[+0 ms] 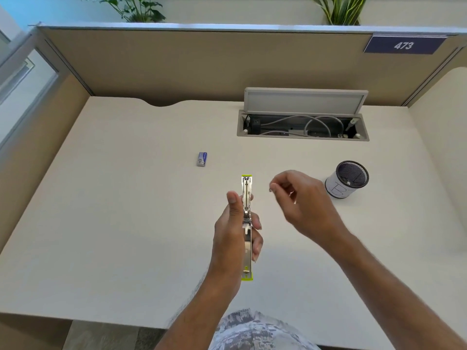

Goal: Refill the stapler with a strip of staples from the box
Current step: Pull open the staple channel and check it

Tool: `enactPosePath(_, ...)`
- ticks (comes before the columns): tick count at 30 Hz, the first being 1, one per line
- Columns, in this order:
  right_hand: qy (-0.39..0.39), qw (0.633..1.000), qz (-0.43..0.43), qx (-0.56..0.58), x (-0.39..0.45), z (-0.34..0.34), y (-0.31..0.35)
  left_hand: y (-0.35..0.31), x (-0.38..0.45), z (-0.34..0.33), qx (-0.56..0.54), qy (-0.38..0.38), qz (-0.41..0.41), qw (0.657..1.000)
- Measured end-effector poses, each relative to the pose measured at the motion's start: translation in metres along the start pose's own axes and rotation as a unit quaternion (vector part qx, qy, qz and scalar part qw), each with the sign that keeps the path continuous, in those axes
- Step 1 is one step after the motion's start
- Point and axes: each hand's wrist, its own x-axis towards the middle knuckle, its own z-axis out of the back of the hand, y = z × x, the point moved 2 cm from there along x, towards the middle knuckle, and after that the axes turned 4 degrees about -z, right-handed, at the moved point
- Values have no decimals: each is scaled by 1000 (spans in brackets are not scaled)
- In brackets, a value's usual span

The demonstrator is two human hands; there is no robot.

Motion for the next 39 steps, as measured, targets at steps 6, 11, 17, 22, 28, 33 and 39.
enactPosePath(6, -141, 971, -180, -63, 20, 34, -126, 16, 17, 11, 59, 1, 5, 998)
enactPosePath(11, -164, 930, -293, -147, 36, 58, -205, 47, 45, 20, 108, -28, 35, 993)
enactPosePath(17, -107, 929, -287, -206, 52, 62, -240, 83, 80, 27, 163, -52, 71, 983)
enactPosePath(22, -113, 926, -280, -227, 53, 63, -240, 94, 94, 25, 178, -59, 74, 979)
enactPosePath(28, 13, 984, -177, 7, 40, 4, -164, 98, 102, 21, 197, -58, 65, 976)
enactPosePath(33, 212, 949, -168, 163, 17, -79, -115, 106, 110, 24, 224, -55, 52, 972)
enactPosePath(39, 124, 933, -290, 174, 30, -132, -129, 123, 145, 31, 281, -35, 73, 956)
